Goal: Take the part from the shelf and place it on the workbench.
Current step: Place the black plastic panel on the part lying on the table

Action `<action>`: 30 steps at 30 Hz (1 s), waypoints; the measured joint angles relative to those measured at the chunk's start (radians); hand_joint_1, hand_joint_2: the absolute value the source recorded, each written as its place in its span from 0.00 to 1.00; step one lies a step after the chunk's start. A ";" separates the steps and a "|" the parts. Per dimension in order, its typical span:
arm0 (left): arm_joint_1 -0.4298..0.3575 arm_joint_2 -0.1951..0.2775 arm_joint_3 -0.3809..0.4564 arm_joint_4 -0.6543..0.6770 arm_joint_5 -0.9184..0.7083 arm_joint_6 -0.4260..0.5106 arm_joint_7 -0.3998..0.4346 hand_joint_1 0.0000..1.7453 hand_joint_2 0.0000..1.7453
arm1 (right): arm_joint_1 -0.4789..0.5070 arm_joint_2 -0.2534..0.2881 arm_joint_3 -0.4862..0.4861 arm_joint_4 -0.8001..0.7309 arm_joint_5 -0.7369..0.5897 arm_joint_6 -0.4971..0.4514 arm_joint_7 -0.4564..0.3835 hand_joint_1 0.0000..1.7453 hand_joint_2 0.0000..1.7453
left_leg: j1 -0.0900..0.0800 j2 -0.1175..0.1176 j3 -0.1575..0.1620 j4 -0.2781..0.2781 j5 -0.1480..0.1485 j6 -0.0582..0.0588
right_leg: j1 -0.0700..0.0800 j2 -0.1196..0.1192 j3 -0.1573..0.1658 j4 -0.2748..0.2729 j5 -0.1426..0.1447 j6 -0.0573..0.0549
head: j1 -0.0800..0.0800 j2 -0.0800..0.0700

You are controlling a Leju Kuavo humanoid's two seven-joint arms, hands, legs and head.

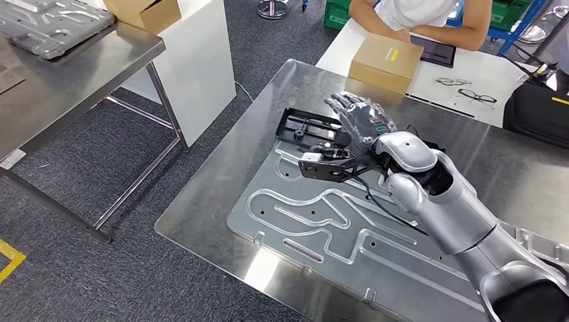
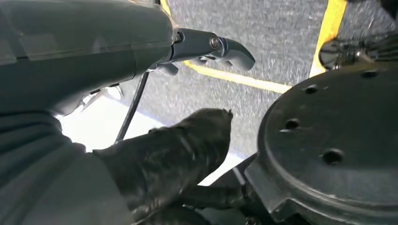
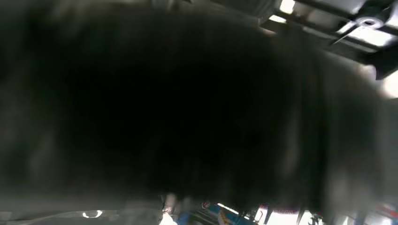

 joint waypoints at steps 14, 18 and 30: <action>-0.010 -0.029 -0.002 0.000 0.007 0.021 0.022 0.00 1.00 | 0.073 0.031 -0.021 -0.042 0.030 -0.100 0.022 0.00 0.00 | 0.000 0.005 -0.048 0.031 0.030 -0.047 | 0.013 0.001 -0.023 0.030 0.023 -0.042 | 0.000 0.000; -0.013 -0.032 -0.002 0.000 -0.002 0.041 0.021 0.00 1.00 | 0.118 0.054 -0.052 -0.064 0.047 -0.166 0.009 0.00 0.00 | 0.007 0.010 -0.108 0.216 -0.134 -0.069 | 0.012 -0.003 -0.061 0.029 0.059 -0.061 | 0.000 0.000; 0.009 -0.032 0.026 0.001 -0.004 -0.107 -0.029 0.00 0.00 | 0.325 0.089 -0.187 -0.214 -0.126 -0.244 -0.170 0.00 0.00 | -0.001 0.010 0.098 0.017 -0.095 -0.029 | 0.019 -0.003 -0.118 0.058 0.079 -0.019 | 0.000 0.000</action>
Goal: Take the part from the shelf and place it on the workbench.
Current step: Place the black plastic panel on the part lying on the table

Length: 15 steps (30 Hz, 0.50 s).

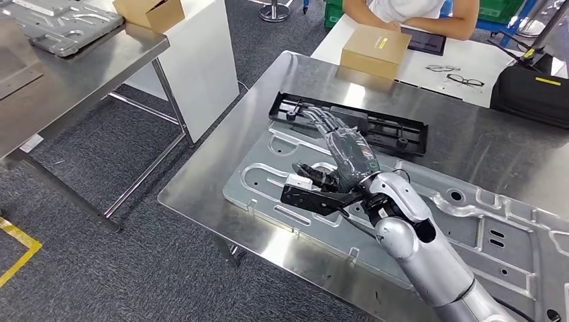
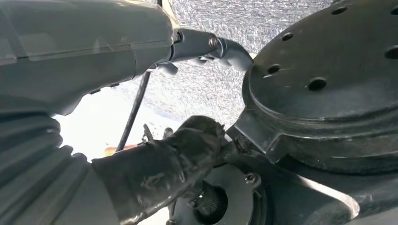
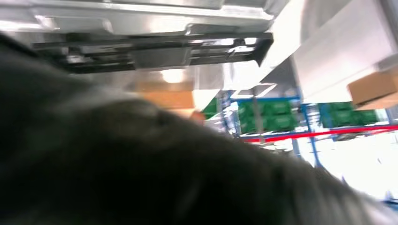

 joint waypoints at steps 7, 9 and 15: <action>0.013 0.000 0.035 0.000 -0.006 -0.008 -0.048 0.00 0.00 | 0.121 -0.012 -0.027 -0.117 0.035 -0.054 -0.054 0.00 0.00 | -0.010 0.004 -0.072 0.012 0.045 0.024 | 0.004 0.002 -0.030 0.213 -0.128 -0.004 | 0.000 0.000; 0.015 0.000 0.042 0.000 -0.013 -0.008 -0.054 0.00 0.00 | 0.141 -0.014 -0.027 -0.152 0.054 -0.068 -0.062 0.00 0.00 | -0.014 0.004 -0.092 0.022 0.055 0.021 | 0.011 0.001 0.059 0.083 -0.088 -0.016 | 0.000 0.000; 0.022 0.001 0.050 0.001 -0.018 -0.003 -0.059 0.00 1.00 | 0.174 -0.017 -0.026 -0.218 0.065 -0.080 -0.065 0.00 0.00 | -0.013 0.002 -0.108 0.028 0.070 -0.012 | 0.017 -0.004 0.100 -0.042 -0.052 -0.046 | 0.000 0.000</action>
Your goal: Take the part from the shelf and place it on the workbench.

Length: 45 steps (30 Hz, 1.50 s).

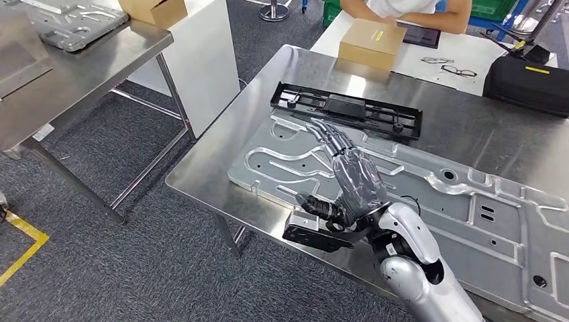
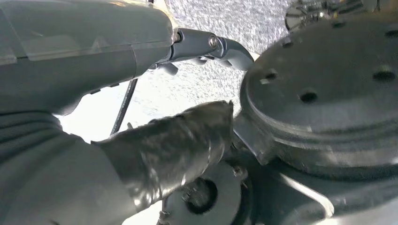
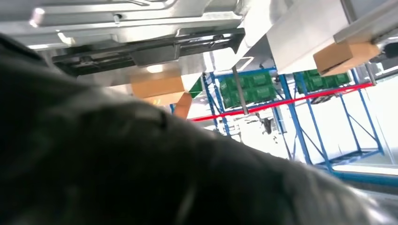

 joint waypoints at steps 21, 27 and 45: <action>0.025 -0.007 0.061 0.001 -0.037 0.012 0.032 0.00 1.00 | 0.296 -0.104 0.137 0.033 0.103 -0.133 -0.233 0.00 0.50 | 0.015 0.001 0.095 -0.036 -0.060 0.030 | -0.017 0.002 -0.187 0.282 -0.091 0.058 | 0.000 0.000; 0.036 -0.015 0.087 0.001 -0.056 0.039 0.038 0.00 1.00 | 0.390 -0.118 0.145 0.116 0.104 -0.149 -0.218 0.00 1.00 | 0.004 0.001 0.038 -0.010 -0.027 0.016 | -0.001 0.003 0.020 0.015 -0.024 0.030 | -0.001 0.000; 0.059 -0.047 0.149 0.001 -0.088 0.117 0.040 0.00 1.00 | 0.551 -0.132 0.005 0.555 -0.189 -0.319 -0.015 0.00 1.00 | 0.012 -0.004 0.211 -0.064 -0.148 -0.004 | -0.004 -0.006 -0.079 0.009 0.071 0.015 | -0.001 0.000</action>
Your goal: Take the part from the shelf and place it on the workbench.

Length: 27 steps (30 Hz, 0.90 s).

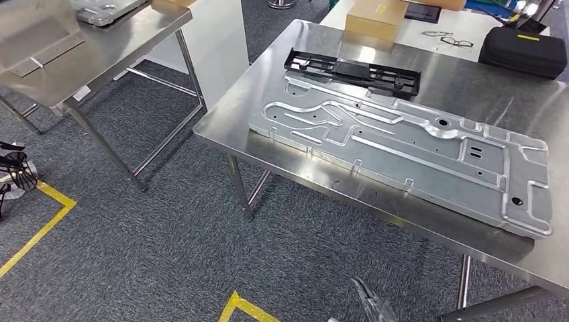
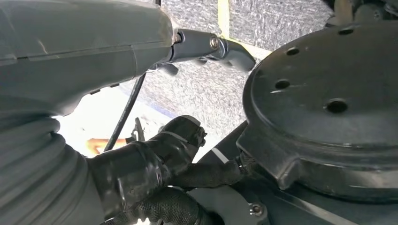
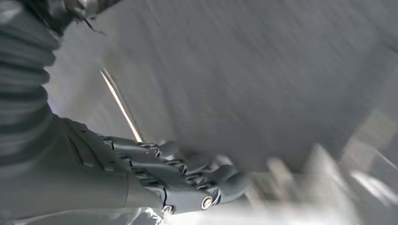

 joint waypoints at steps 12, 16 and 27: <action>-0.019 -0.018 0.024 0.000 -0.059 0.014 0.023 0.00 1.00 | -0.036 0.037 -0.093 0.689 -0.224 0.383 0.008 0.00 0.00 | 0.008 0.006 -0.015 -0.042 0.066 0.044 | -0.012 0.011 -0.052 0.153 -0.123 0.035 | 0.000 0.000; -0.021 -0.012 0.043 0.000 -0.078 -0.031 0.029 0.00 1.00 | -0.033 0.062 -0.182 0.975 -0.333 0.570 0.033 0.00 0.00 | 0.025 0.015 -0.093 0.057 0.042 0.002 | -0.045 0.020 0.041 0.061 -0.080 0.077 | 0.000 0.000; -0.030 0.008 0.050 0.000 -0.113 -0.054 0.029 0.00 1.00 | -0.059 0.114 -0.239 1.062 -0.343 0.571 0.020 0.00 0.00 | 0.018 0.011 -0.153 0.324 -0.150 -0.010 | -0.015 0.009 -0.069 0.067 -0.014 -0.008 | -0.001 0.000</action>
